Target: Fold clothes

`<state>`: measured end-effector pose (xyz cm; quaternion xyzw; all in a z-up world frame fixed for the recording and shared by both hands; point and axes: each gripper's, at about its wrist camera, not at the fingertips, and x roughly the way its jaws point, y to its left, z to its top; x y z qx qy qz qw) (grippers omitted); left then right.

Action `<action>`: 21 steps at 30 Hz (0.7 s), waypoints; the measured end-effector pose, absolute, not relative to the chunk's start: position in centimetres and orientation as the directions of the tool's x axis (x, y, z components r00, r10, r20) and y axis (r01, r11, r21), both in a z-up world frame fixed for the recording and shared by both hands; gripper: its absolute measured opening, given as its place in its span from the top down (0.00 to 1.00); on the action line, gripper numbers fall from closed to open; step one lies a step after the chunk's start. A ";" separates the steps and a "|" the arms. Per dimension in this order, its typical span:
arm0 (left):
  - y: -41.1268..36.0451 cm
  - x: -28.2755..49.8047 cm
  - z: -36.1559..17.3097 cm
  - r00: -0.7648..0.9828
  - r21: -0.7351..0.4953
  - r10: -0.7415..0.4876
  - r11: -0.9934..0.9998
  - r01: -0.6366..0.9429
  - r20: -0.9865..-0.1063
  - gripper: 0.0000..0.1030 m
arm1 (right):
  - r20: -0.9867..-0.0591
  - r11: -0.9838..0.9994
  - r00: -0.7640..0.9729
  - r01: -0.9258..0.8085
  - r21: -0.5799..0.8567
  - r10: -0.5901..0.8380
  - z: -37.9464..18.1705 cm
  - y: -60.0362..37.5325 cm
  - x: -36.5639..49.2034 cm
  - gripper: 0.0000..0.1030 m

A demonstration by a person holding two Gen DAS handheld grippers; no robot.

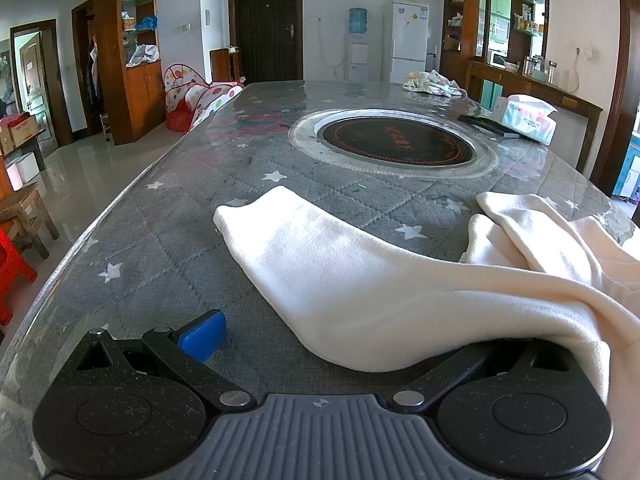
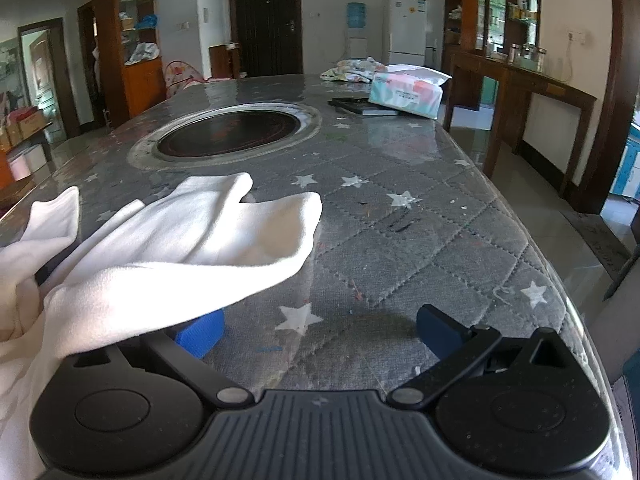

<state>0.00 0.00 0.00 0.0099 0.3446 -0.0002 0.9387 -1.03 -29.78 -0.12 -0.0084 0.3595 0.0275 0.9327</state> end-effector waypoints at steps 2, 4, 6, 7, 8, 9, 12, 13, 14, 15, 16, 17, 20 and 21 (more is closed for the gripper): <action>0.0 0.0 0.0 0.750 0.025 0.010 1.000 0.009 -0.661 0.00 | -0.677 0.999 0.735 -0.043 0.010 0.039 0.0 -29.8 -1.1 0.00; 0.0 0.0 0.1 0.749 0.025 0.013 1.000 0.004 -0.662 0.00 | -0.676 1.000 0.737 -0.024 0.001 0.019 0.1 -29.8 -1.3 0.00; -0.1 0.0 -0.1 0.747 0.027 0.020 1.000 -0.003 -0.664 0.00 | -0.670 1.000 0.742 -0.016 0.002 0.013 0.2 -30.2 -1.8 0.00; -0.1 0.0 -0.2 0.744 0.024 0.022 1.000 -0.007 -0.668 0.00 | -0.665 1.000 0.746 -0.020 0.005 0.018 0.5 -30.6 -2.1 0.00; -0.1 -0.3 -0.2 0.744 0.024 0.024 1.000 -0.010 -0.668 0.00 | -0.661 1.000 0.750 -0.021 0.002 0.017 0.9 -30.7 -2.5 0.00; -0.1 -0.6 -0.1 0.744 0.024 0.025 1.000 -0.013 -0.667 0.00 | -0.657 1.000 0.753 -0.022 0.000 0.016 1.2 -30.8 -2.9 0.00; 0.2 -1.6 0.2 0.740 0.016 0.024 1.000 -0.017 -0.672 0.00 | -0.654 1.000 0.756 -0.024 0.003 0.020 1.6 -31.0 -3.9 0.00; 0.3 -2.0 0.4 0.737 0.017 0.025 1.000 -0.018 -0.676 0.00 | -0.655 1.000 0.755 -0.027 0.009 0.026 1.7 -31.1 -4.1 0.00; 0.4 -2.3 0.6 0.734 0.018 0.026 1.000 -0.019 -0.679 0.00 | -0.654 0.999 0.755 -0.031 0.019 0.036 1.9 -31.1 -4.4 0.00; 0.5 -2.5 0.7 0.730 0.016 0.027 1.000 -0.022 -0.683 0.00 | -0.655 0.999 0.754 -0.036 0.030 0.047 2.1 -31.0 -4.7 0.00; 0.5 -2.7 0.7 0.727 0.014 0.028 1.000 -0.025 -0.687 0.00 | -0.656 0.999 0.753 -0.039 0.037 0.053 2.3 -30.9 -4.9 0.00; 0.5 -2.9 0.8 0.723 0.015 0.028 1.000 -0.024 -0.691 0.00 | -0.655 0.998 0.754 -0.043 0.039 0.058 2.4 -30.8 -5.1 0.00; 0.5 -3.7 0.9 0.716 0.007 0.027 0.999 -0.031 -0.698 0.00 | -0.644 0.998 0.762 -0.056 0.036 0.066 2.9 -30.3 -5.8 0.00; 0.5 -4.0 0.9 0.713 0.007 0.027 1.000 -0.030 -0.701 0.00 | -0.640 0.998 0.766 -0.060 0.035 0.069 3.1 -30.2 -6.1 0.00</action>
